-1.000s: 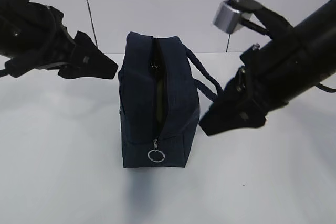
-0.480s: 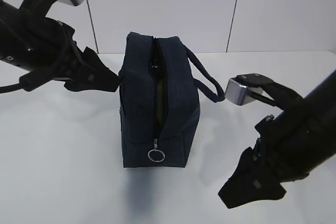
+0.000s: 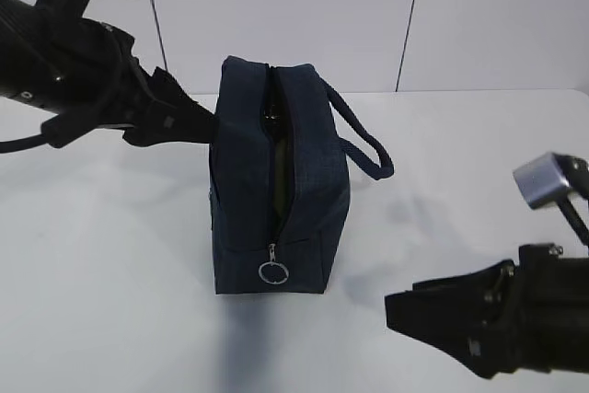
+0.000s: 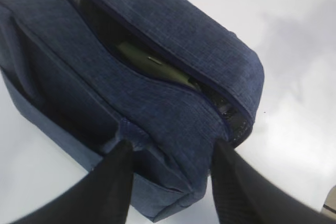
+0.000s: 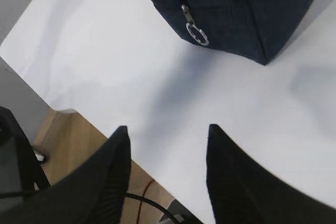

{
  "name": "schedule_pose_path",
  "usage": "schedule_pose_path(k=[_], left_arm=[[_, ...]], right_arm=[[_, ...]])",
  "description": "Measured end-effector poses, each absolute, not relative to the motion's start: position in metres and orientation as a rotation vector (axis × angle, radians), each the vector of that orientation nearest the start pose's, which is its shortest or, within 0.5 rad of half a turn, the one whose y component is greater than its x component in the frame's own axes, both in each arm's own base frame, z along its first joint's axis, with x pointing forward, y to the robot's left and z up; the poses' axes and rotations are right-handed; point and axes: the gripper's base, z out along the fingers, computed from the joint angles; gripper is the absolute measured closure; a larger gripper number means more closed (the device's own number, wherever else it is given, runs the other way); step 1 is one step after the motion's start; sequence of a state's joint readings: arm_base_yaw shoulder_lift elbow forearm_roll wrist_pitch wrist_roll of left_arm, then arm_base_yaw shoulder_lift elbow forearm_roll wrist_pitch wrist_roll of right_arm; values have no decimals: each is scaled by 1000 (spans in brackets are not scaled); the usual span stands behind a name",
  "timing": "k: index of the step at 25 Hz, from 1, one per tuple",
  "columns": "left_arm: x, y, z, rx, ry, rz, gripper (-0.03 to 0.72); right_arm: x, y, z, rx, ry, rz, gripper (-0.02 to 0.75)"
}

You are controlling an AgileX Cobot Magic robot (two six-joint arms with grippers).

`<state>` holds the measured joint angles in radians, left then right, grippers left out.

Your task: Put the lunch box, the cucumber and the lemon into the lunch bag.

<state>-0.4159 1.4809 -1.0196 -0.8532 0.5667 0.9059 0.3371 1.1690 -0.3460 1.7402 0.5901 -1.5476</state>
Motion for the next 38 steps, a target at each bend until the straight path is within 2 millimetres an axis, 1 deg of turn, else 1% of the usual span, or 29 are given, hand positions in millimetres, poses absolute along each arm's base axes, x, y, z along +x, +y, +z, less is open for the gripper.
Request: schedule_pose_path(k=[2,6,9,14,17,19,24,28,31,34,37,38], left_arm=[[271,-161,276,838,2174,-641,333],[268,-160,265,860,2172,-636,333],[265,-159,258,838,2191,-646,333],[255,-158,239,765,2197,-730,333],[254,-159,235,738,2153,-762,333],[257,-161,233,726,2128,-776,337],[265,-165,211,722,2178,-793,338],[267,-166,202,721,2207,-800,350],[267,-167,203,703,2206,-814,409],[268,-168,205,645,2204,-853,519],[269,-168,206,596,2203,-876,651],[270,-168,206,590,2202,-879,673]], right_arm=[[155,107,193,-478,2203,926,371],[154,107,190,-580,2167,891,372],[155,108,187,-662,2144,857,372],[161,112,175,-768,2154,840,372],[171,119,169,-807,2158,895,372],[178,126,165,-819,2160,972,372],[191,143,150,-839,2144,1228,372],[197,147,135,-845,2172,1274,372],[198,148,130,-923,2127,1242,372],[198,148,130,-1027,2047,1190,372],[198,148,130,-1134,1954,1127,372],[199,148,130,-1166,1923,1106,372]])
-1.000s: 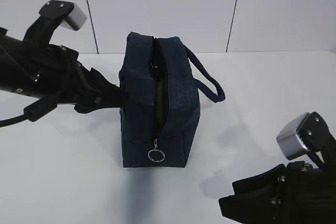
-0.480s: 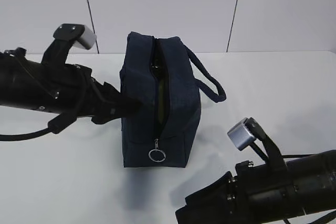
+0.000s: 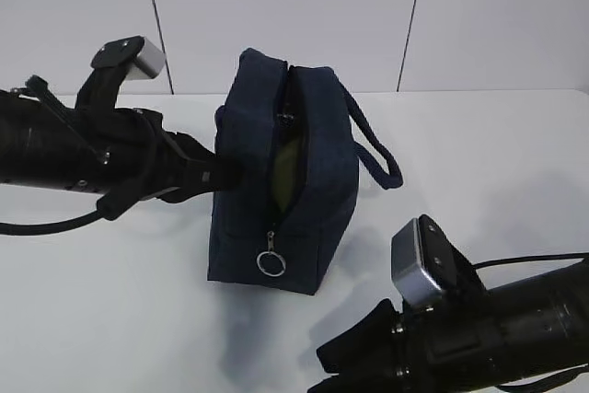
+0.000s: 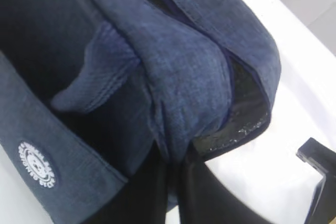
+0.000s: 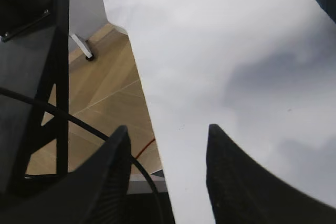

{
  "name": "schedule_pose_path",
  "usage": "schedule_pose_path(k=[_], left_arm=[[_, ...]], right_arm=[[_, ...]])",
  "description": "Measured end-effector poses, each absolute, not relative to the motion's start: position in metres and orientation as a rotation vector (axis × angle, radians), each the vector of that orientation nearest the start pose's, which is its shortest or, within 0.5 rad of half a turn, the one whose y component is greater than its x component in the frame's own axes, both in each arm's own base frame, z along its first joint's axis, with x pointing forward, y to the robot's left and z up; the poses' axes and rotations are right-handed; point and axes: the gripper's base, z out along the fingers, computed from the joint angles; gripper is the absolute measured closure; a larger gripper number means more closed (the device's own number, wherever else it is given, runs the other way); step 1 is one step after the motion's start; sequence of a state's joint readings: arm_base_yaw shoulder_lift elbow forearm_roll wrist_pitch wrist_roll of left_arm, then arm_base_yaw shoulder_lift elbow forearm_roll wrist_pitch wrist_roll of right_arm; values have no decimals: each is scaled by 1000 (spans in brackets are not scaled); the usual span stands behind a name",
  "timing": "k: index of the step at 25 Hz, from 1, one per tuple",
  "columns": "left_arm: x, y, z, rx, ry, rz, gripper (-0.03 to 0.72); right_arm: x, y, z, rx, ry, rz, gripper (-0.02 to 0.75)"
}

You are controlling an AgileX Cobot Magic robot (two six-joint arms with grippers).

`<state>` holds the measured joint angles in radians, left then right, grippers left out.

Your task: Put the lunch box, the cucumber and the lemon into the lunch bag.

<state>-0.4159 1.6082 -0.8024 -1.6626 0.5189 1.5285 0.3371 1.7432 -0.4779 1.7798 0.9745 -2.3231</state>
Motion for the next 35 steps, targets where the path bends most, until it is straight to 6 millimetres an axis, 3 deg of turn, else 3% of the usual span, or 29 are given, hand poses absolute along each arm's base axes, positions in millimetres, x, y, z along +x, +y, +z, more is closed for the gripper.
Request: schedule_pose_path(k=[5,17,28,35], left_arm=[[269,-169,207,582,2199,-895,691],[264,-174,210,626,2174,-997,691],[263,-175,210,636,2169,-1020,692],[263,-175,210,638,2168,-1024,692]], right_arm=[[208,150,134,-1267,1813,1007,372],[247,151,141,-1331,1808,710,372],[269,158,120,-1359,1834,697,373],[285,163,123,-1355,1800,680,374]])
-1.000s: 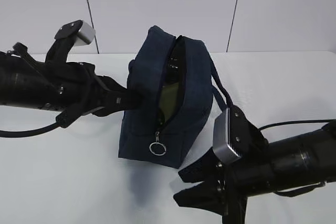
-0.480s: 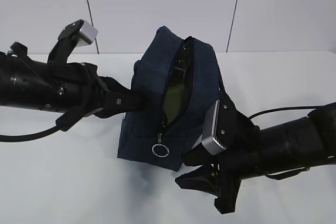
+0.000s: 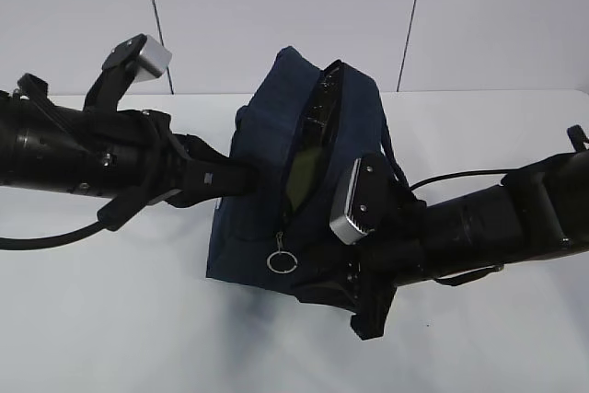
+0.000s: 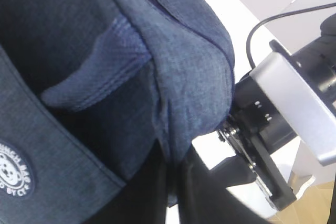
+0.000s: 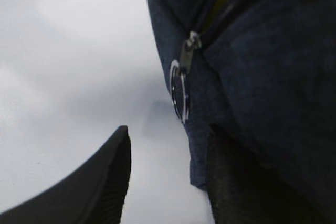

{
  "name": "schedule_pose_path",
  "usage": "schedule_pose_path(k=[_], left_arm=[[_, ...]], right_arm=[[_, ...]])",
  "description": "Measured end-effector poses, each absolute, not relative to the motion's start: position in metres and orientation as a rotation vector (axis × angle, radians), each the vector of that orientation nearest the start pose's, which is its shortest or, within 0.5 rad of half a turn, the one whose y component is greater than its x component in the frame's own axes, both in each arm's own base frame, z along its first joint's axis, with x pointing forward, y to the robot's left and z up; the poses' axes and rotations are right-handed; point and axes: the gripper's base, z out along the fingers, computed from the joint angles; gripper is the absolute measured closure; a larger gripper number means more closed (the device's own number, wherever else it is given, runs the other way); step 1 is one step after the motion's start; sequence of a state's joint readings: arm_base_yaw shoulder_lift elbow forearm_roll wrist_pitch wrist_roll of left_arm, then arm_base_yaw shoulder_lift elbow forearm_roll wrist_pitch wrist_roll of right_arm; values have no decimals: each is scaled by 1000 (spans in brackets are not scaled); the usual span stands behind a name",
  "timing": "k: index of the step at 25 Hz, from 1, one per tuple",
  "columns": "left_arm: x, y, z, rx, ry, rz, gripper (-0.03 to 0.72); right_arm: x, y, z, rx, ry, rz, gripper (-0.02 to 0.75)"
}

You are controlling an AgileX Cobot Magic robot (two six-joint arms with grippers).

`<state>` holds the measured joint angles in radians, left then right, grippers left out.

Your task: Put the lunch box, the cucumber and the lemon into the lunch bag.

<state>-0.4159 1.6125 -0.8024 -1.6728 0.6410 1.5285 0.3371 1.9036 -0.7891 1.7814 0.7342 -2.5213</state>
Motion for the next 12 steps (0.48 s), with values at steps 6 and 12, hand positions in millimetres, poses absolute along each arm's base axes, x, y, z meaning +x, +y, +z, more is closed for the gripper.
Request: schedule_pose_path(k=[6,12], left_arm=[[263,-175,210,638,2168,-1024,692],[264,-177,204,626,2184,-1050,692]], right_arm=[[289,165,121,-1357,1799,680,374],[291,166,122,-1357,1784,694,374]])
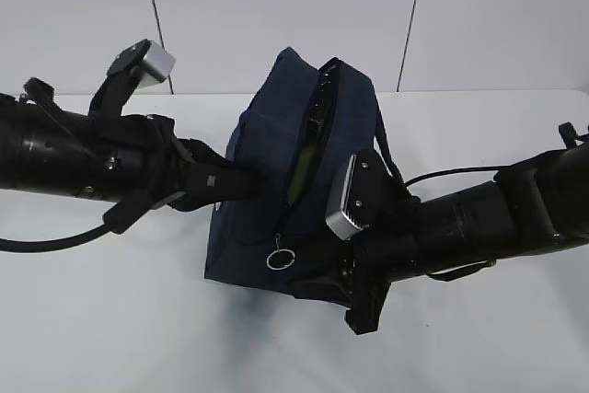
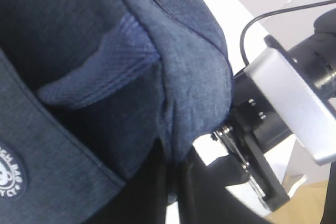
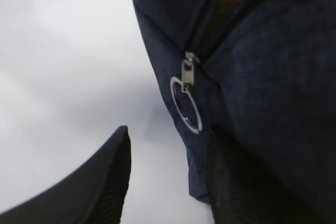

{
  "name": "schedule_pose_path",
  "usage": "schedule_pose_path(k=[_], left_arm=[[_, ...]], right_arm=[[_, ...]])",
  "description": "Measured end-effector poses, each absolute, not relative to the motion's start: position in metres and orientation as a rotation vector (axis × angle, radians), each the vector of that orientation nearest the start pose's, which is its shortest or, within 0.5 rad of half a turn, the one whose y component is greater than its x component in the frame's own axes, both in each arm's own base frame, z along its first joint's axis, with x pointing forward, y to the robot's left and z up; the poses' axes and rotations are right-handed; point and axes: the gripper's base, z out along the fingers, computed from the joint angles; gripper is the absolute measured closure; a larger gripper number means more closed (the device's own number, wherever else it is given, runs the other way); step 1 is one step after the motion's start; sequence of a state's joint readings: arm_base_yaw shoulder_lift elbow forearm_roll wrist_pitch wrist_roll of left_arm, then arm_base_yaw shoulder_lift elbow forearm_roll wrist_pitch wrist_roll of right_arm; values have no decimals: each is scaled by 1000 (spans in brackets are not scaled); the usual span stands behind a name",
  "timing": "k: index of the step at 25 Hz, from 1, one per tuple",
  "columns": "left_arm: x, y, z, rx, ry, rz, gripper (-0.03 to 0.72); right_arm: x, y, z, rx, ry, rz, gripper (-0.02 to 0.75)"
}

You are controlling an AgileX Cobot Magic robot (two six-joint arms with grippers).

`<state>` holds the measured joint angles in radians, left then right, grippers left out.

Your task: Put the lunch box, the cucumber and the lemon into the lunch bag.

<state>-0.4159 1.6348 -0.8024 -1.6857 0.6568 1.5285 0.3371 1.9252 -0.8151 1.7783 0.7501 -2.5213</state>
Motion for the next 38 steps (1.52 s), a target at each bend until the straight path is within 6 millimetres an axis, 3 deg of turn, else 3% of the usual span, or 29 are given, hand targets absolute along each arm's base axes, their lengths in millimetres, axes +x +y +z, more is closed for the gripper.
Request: schedule_pose_path(k=[13,20,29,38], left_arm=[[265,-179,199,601,2199,-1090,692],[266,-179,199,596,2198,-1092,692],[274,-171,192,522,2251,-918,692],[276,-170,192,503,2257,-895,692]], right_arm=[[286,170,127,-1345,1745,794,374],[292,164,119,-1343,1839,669,374],[293,163,118,-1322,1864,659,374],[290,167,123,-1306,1823,744,374]])
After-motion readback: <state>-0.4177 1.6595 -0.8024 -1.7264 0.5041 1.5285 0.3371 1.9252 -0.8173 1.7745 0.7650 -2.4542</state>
